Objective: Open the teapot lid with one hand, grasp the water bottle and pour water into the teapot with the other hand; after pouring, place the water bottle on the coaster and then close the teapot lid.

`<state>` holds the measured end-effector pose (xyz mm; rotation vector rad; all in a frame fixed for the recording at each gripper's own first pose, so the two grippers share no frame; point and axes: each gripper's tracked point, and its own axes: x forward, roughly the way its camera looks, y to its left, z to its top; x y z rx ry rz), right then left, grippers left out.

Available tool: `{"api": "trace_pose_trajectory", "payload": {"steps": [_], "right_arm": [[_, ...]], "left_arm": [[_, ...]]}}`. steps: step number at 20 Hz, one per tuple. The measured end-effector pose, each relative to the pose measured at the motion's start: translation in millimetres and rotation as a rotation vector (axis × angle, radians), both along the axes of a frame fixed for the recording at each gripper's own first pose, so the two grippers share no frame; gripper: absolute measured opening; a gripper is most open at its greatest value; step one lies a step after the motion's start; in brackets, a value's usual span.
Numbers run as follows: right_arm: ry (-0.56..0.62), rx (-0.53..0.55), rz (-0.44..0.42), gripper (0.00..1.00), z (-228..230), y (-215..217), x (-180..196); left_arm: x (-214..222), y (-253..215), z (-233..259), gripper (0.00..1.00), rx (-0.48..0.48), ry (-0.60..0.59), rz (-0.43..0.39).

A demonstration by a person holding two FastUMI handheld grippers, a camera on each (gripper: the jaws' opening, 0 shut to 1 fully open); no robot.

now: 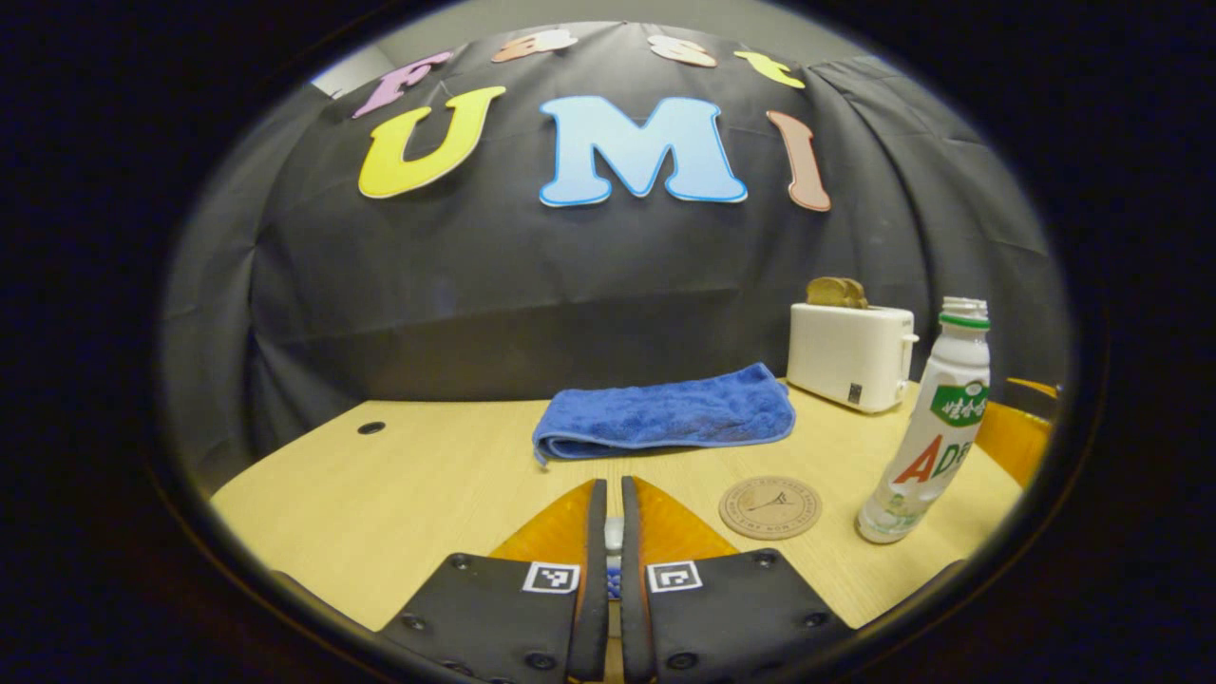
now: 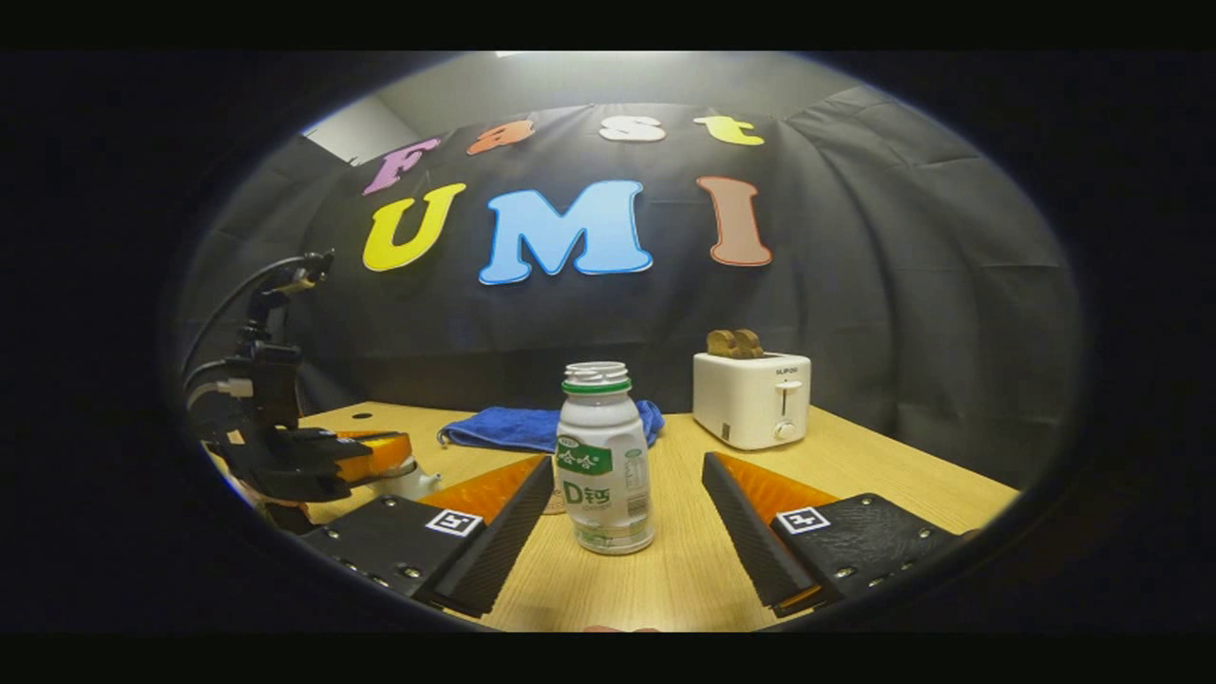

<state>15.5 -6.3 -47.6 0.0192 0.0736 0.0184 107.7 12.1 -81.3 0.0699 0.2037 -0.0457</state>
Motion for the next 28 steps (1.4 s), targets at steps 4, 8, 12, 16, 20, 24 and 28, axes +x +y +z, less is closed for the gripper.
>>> {"api": "trace_pose_trajectory", "payload": {"steps": [4, 8, 12, 16, 20, 24, 28], "right_arm": [[0.006, -0.006, 0.011, 0.96, -3, 3, 2], [0.019, 0.001, 0.025, 0.96, -8, 7, 5], [0.034, -0.005, 0.022, 0.97, -15, 7, 11], [0.055, -0.029, 0.015, 0.96, -23, 9, 20], [0.071, -0.027, 0.025, 0.96, -30, 14, 26], [0.086, -0.061, -0.009, 0.94, -38, 10, 35], [0.114, -0.079, 0.003, 0.75, -47, 16, 37]], "left_arm": [[-12, 12, 25, 0.12, -0.035, -0.038, 0.012], [-33, 36, 43, 0.15, -0.076, -0.059, 0.05], [-57, 59, 49, 0.16, -0.119, -0.068, 0.088], [-73, 72, 48, 0.12, -0.135, -0.072, 0.103], [-84, 76, 42, 0.15, -0.142, -0.066, 0.102], [-93, 72, 39, 0.16, -0.169, -0.067, 0.077], [-99, 72, 35, 0.16, -0.182, -0.073, 0.067]]}}
